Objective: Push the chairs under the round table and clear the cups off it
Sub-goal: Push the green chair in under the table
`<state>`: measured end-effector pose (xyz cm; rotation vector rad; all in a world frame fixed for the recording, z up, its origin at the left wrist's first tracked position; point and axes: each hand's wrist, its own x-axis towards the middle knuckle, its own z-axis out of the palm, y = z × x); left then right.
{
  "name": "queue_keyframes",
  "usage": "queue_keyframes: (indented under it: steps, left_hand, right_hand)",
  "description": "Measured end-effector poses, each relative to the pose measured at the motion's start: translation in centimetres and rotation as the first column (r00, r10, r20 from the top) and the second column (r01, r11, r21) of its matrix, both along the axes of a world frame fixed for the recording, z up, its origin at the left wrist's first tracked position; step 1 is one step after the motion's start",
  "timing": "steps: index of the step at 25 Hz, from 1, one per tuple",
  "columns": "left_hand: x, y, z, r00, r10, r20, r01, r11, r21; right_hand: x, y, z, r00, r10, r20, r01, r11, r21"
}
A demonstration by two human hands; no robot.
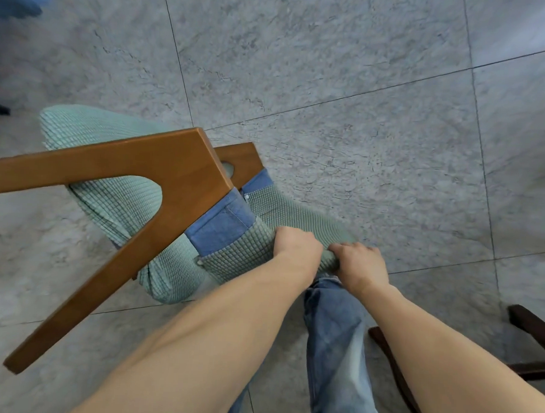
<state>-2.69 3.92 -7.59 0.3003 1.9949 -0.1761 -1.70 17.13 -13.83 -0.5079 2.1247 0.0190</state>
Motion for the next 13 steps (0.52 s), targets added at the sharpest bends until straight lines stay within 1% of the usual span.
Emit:
queue_keyframes:
  steps: [4, 6, 8, 9, 11, 13]
  left_hand:
    - [-0.2, -1.3, 3.1, 0.999, 0.028, -0.025, -0.028, 0.999, -0.015]
    - [-0.2, -3.0, 6.0, 0.996, 0.058, -0.066, -0.060, 0.998, -0.022]
    - [-0.5, -5.3, 9.6, 0.989, 0.091, -0.114, -0.096, 0.994, -0.048]
    - [-0.2, -6.3, 10.8, 0.988, 0.113, -0.109, -0.120, 0.991, -0.055]
    - [0.5, -9.4, 15.7, 0.969, 0.193, -0.152, -0.205, 0.976, -0.071]
    - [2.0, -12.7, 20.7, 0.951, 0.239, -0.195, -0.257, 0.964, -0.074]
  right_hand:
    - [-1.0, -1.5, 3.4, 0.998, 0.058, -0.011, -0.058, 0.998, 0.019]
    - [-1.7, -2.8, 6.6, 0.996, 0.094, -0.010, -0.094, 0.996, -0.011]
    - [-2.7, -4.8, 10.6, 0.987, 0.153, -0.051, -0.155, 0.987, -0.041]
    - [-2.7, -5.8, 12.1, 0.982, 0.178, -0.057, -0.181, 0.982, -0.055]
    - [-3.1, -8.7, 17.6, 0.961, 0.260, -0.094, -0.269, 0.959, -0.092]
    - [-2.8, -11.8, 23.3, 0.932, 0.337, -0.130, -0.352, 0.929, -0.115]
